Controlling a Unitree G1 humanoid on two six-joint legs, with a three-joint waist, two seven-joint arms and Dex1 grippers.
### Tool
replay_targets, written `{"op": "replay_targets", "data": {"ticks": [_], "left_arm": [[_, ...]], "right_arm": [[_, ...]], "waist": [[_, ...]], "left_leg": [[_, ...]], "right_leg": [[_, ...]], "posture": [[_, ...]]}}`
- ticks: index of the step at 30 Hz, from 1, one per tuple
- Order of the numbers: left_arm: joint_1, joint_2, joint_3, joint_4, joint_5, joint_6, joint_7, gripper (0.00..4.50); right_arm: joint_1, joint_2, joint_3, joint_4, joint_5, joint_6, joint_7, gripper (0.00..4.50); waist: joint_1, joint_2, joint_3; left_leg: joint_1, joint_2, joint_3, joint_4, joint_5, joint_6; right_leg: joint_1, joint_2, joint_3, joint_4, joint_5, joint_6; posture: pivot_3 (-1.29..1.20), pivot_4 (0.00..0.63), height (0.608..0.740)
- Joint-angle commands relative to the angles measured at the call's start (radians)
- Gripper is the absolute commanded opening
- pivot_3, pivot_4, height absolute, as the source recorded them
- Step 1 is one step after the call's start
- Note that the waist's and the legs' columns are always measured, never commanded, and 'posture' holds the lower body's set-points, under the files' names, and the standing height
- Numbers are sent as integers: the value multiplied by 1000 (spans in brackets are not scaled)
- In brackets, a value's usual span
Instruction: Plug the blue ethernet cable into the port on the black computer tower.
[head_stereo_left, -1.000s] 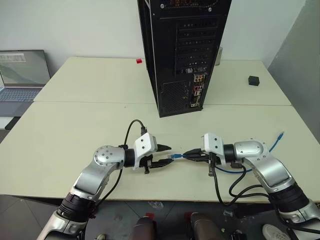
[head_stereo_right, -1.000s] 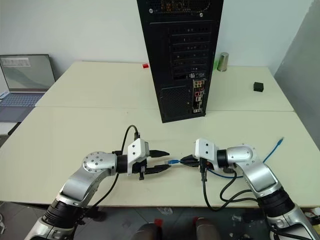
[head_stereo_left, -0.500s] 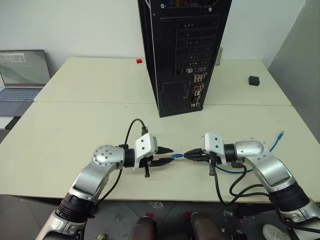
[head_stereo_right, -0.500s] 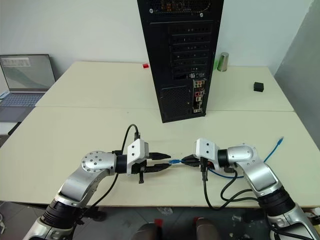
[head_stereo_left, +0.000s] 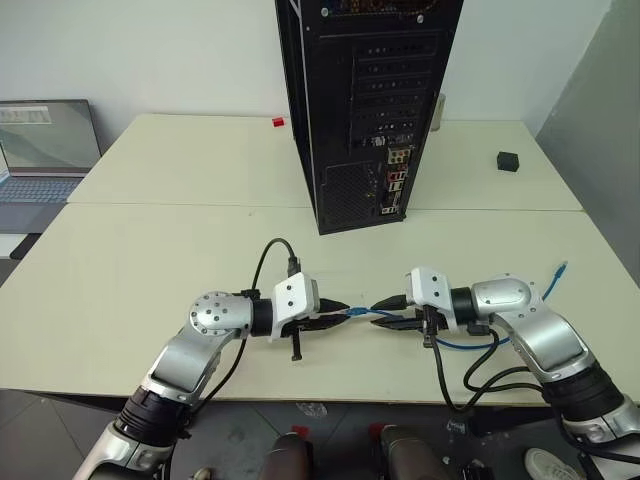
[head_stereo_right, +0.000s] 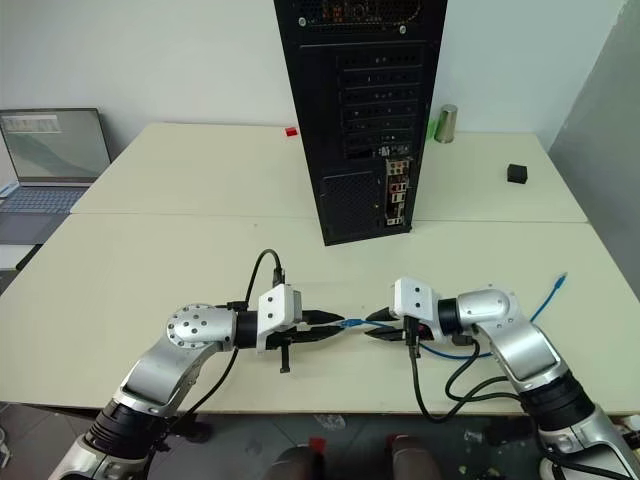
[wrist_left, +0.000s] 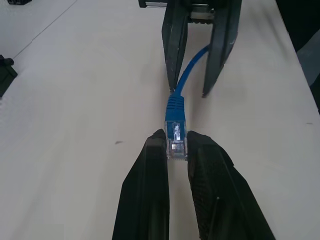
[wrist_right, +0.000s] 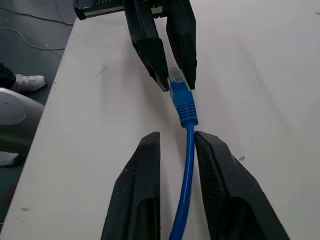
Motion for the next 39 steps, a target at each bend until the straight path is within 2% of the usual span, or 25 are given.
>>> {"op": "replay_targets", "data": {"ticks": [1,3,5,8,13,20,39], "left_arm": [[32,-15,5,0,107,-252,79,279],[50,-26,13,20,153,-356,125,279],[58,-11,6,62,237,-532,170,279],[46,10,13,161,434,-839,326,279],[11,6,53,256,628,-1052,543,279],[-12,14,55,303,744,-1103,682,279],[-26,28,35,299,789,-1097,765,279]], "right_arm": [[-23,-59,-77,-72,96,75,52,2170],[-21,-61,-128,-94,171,163,29,2503],[-17,-59,-180,-125,260,260,9,2544],[1,-21,-240,-164,376,400,-63,2544],[8,51,-233,-178,404,464,-170,2544],[11,110,-199,-159,400,473,-221,2544],[-18,162,-142,-48,350,422,-236,2544]], "waist": [[1,0,0],[2,0,0],[2,0,0],[2,0,0],[4,0,0],[2,0,0],[1,0,0]], "left_leg": [[0,0,0,0,0,0],[0,0,0,0,0,0],[0,0,-1,0,0,0],[0,0,-3,0,0,0],[-1,-1,-2,0,0,0],[-1,-1,-2,-1,0,0],[-1,-1,-2,-1,0,0]], "right_leg": [[0,0,0,0,0,0],[0,-2,1,0,0,0],[0,-5,1,-1,0,0],[0,-6,1,-1,0,0],[0,-7,1,-1,0,0],[0,-6,-1,0,0,0],[0,-6,-3,0,0,0]], "posture": [[0,150,740],[0,150,740],[0,150,740],[0,150,740],[0,150,740],[0,150,740],[0,150,740]]}}
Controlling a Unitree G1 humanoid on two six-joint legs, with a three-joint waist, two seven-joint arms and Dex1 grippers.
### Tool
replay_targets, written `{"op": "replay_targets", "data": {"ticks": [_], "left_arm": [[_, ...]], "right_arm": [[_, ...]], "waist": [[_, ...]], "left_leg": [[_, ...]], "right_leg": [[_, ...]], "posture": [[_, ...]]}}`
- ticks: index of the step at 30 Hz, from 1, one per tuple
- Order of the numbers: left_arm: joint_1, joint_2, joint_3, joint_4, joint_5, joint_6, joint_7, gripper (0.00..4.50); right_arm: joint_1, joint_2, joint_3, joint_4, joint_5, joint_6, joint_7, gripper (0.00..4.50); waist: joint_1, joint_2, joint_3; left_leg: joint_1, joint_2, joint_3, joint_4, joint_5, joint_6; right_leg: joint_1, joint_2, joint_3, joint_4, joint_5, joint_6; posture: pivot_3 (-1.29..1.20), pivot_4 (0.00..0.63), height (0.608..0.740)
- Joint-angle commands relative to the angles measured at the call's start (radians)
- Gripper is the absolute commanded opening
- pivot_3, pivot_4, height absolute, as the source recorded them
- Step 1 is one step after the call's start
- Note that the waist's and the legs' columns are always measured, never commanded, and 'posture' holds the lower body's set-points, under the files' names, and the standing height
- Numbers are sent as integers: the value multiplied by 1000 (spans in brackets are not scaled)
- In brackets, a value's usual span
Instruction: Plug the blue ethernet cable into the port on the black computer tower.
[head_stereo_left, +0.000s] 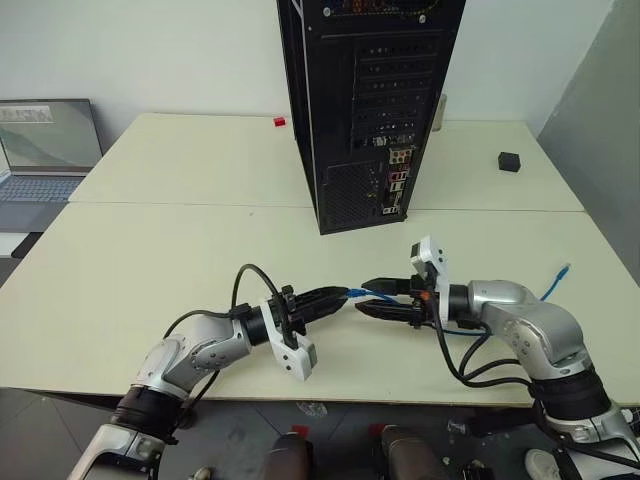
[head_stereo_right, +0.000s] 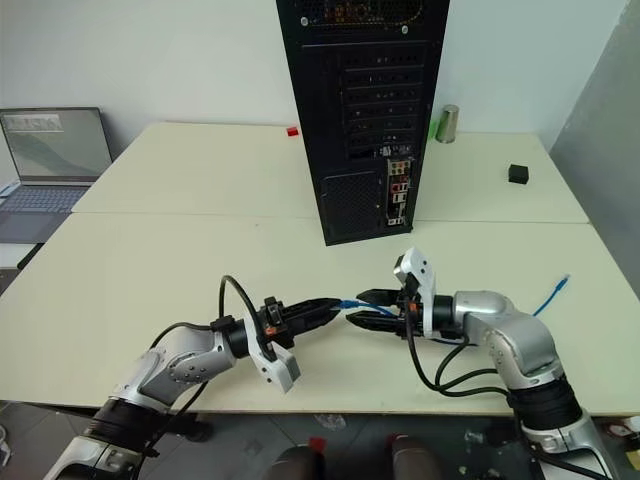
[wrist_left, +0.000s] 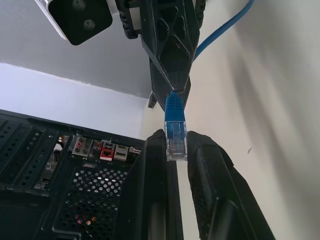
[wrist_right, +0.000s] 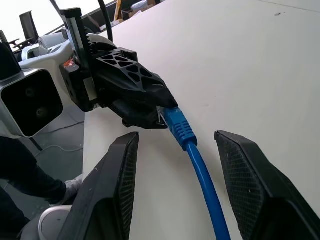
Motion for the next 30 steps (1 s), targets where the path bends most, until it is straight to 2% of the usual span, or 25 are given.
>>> {"op": "replay_targets", "data": {"ticks": [1,6,10,12,25,27,30], "left_arm": [[-18,8,-6,-25,4,-3,19,279],[-15,3,-6,-28,13,3,29,279],[-13,0,-8,-31,18,8,36,279],[-9,2,-11,-34,20,10,42,279],[-7,22,-37,-24,3,-27,53,279],[-5,29,-39,-17,-46,-10,25,980],[-9,36,-40,-12,-70,4,9,1567]], "right_arm": [[-23,11,3,-5,-3,-28,-1,2364],[-36,24,4,14,-10,-33,2,1453],[-42,26,7,22,-13,-31,5,407],[-44,26,8,26,-12,-27,7,32],[-56,-4,2,43,6,15,39,0],[-57,-16,0,48,3,18,47,0],[-59,-26,-5,53,-3,13,45,0]], "waist": [[0,0,0],[0,0,0],[0,0,0],[0,0,0],[0,0,0],[0,0,0],[0,0,0]], "left_leg": [[0,0,0,0,0,0],[0,0,0,0,0,0],[0,0,0,0,0,0],[0,0,0,0,0,0],[0,0,0,0,0,0],[0,0,0,0,0,0],[0,0,0,0,0,0]], "right_leg": [[0,0,0,0,0,0],[0,0,0,0,0,0],[0,0,0,0,0,0],[0,0,0,0,0,0],[0,0,0,0,0,0],[0,0,0,0,0,0],[0,0,0,0,0,0]], "posture": [[0,150,740],[0,150,740],[0,150,740],[0,150,740],[0,150,740],[0,150,740],[0,150,740]]}}
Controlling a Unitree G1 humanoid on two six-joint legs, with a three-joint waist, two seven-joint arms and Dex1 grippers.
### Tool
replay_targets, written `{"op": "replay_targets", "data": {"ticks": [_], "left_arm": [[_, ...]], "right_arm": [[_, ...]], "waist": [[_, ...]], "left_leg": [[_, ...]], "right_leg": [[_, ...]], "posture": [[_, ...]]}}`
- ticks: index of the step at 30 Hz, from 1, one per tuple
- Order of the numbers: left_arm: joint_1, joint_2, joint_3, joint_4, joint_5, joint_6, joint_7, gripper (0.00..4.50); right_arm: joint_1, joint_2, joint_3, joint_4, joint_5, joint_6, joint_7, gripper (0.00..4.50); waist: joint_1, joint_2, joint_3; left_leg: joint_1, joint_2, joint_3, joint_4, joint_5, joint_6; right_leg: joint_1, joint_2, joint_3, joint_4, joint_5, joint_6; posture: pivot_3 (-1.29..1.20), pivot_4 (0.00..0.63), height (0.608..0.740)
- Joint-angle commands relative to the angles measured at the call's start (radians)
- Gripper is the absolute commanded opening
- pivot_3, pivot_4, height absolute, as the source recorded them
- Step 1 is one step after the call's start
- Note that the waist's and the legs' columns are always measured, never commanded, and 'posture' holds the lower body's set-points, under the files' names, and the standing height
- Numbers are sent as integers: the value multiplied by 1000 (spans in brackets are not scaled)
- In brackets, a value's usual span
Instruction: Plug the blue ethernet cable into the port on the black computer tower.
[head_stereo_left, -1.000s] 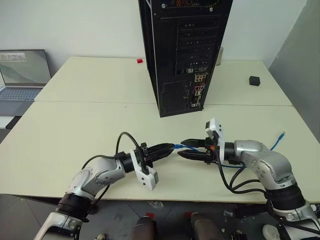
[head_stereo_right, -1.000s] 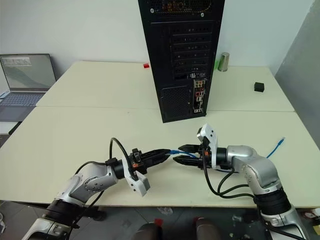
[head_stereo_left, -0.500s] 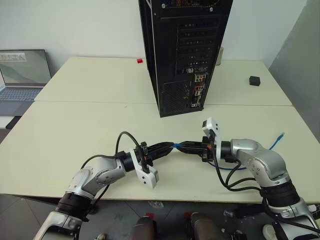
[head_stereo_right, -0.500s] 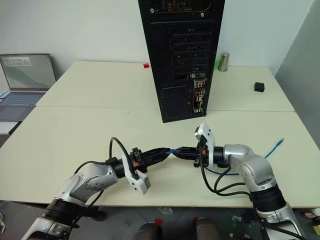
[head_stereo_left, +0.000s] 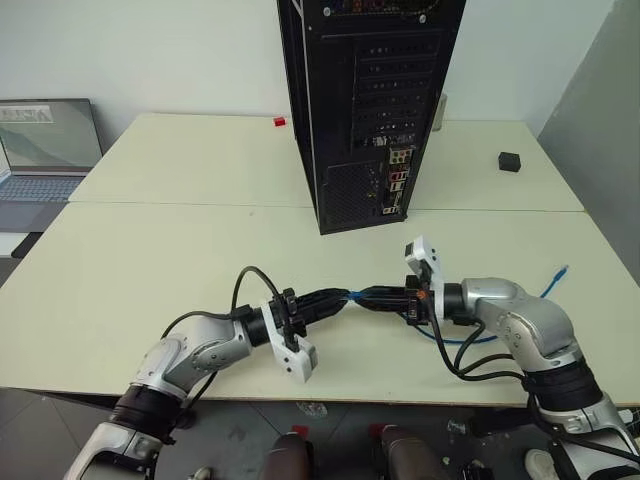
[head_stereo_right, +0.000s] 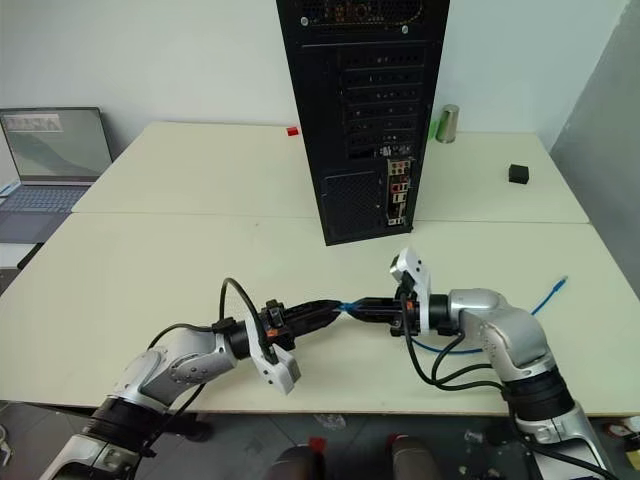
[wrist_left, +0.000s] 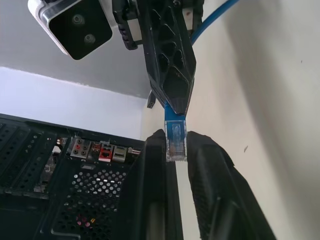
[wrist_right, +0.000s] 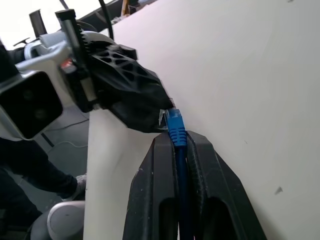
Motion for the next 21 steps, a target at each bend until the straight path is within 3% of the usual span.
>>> {"op": "replay_targets", "data": {"ticks": [1,10,14,21], "left_arm": [[-5,13,0,-13,-69,14,-20,1730],[24,-28,-11,-102,-343,271,-195,3534],[8,-153,18,-199,-453,570,-213,4351],[-78,-402,74,-300,-513,1055,-88,4457]], "right_arm": [[-24,-13,-31,-5,6,-8,-4,0],[-27,10,-172,10,-46,-108,-173,0],[-33,60,-198,-17,-121,-172,-325,0],[-33,210,-216,-74,-286,-204,-682,0]], "waist": [[0,0,0],[-1,0,0],[-1,0,0],[-3,0,0]], "left_leg": [[0,0,0,0,0,0],[0,0,0,0,0,0],[0,0,1,0,0,0],[-1,0,0,0,0,0]], "right_leg": [[0,0,0,0,0,0],[0,0,0,0,0,0],[0,1,0,0,0,0],[0,3,1,1,0,0]], "posture": [[0,150,740],[0,150,740],[0,150,740],[0,150,740]]}}
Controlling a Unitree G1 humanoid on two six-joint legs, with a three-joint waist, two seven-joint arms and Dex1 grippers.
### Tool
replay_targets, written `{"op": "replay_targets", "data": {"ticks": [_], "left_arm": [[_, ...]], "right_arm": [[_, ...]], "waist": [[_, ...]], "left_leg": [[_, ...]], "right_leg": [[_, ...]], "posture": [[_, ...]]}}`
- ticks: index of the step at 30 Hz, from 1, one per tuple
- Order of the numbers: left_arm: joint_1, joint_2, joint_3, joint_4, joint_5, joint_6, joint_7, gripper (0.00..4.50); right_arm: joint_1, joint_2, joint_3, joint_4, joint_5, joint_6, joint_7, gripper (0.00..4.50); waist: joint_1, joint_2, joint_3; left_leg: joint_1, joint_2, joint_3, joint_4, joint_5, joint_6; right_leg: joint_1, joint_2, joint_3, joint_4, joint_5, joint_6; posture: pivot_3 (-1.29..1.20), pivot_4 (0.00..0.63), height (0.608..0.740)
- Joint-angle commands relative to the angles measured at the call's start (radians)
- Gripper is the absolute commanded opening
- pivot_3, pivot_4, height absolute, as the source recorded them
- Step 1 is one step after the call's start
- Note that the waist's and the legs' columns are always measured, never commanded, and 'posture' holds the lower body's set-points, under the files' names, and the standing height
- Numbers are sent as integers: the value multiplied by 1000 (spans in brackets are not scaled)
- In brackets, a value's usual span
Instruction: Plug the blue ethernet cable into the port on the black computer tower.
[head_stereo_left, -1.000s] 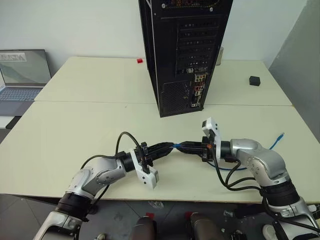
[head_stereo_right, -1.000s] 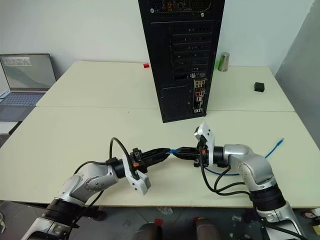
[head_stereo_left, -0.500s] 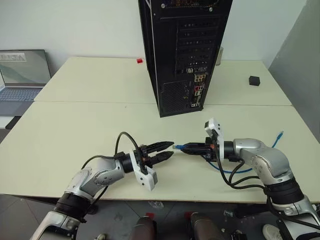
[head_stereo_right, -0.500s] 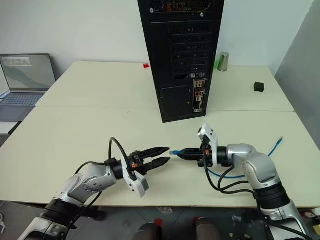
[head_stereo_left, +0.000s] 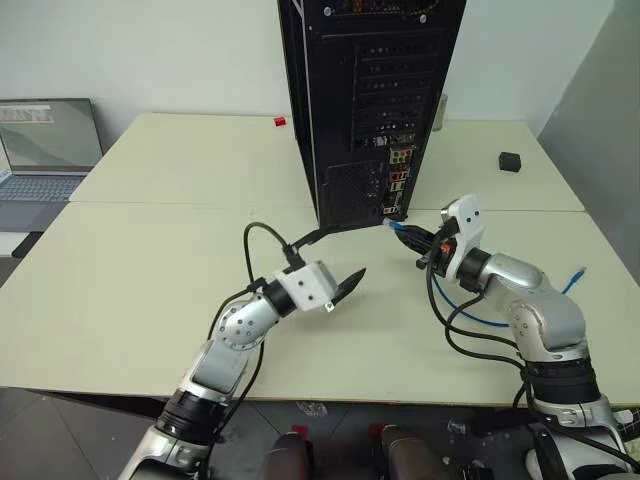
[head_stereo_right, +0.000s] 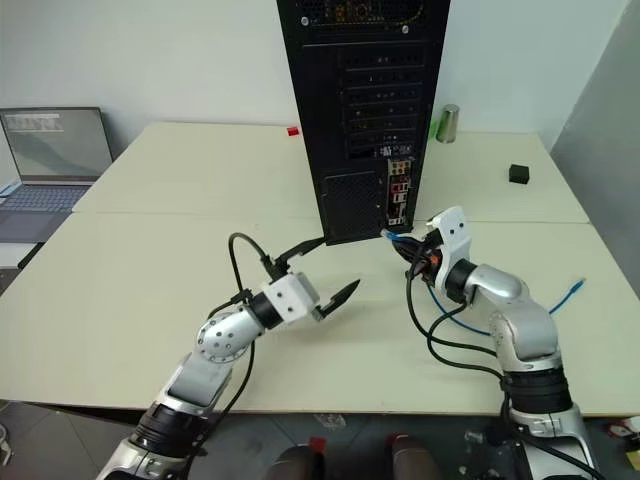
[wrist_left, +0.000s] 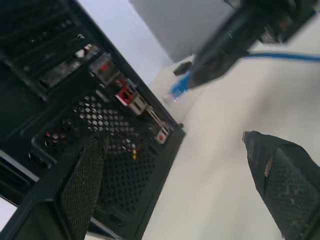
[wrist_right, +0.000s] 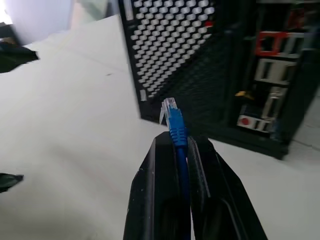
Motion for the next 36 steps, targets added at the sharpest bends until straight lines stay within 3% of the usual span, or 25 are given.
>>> {"op": "replay_targets", "data": {"ticks": [1,5,12,36], "left_arm": [[-53,-88,25,-67,-26,216,73,4457],[-89,-172,6,-71,-16,324,118,4457],[-131,-260,40,-74,-60,455,158,4457],[-170,-238,85,-81,-101,539,160,4457]], "right_arm": [[-19,63,-13,-77,-75,-11,-172,0],[-53,141,-12,-79,-108,-1,-281,0],[-114,187,-2,-42,-116,-6,-311,0],[-249,232,-10,318,-183,-220,-348,0]], "waist": [[-1,0,0],[-1,0,0],[0,0,0],[-1,0,0]], "left_leg": [[0,0,0,0,0,0],[0,0,0,0,0,0],[0,0,0,0,0,0],[-1,0,2,-1,0,0]], "right_leg": [[0,1,0,0,0,0],[0,1,1,0,0,0],[-1,1,2,0,0,0],[-1,1,2,-1,0,0]], "posture": [[0,150,740],[0,150,740],[0,150,740],[0,150,740]]}}
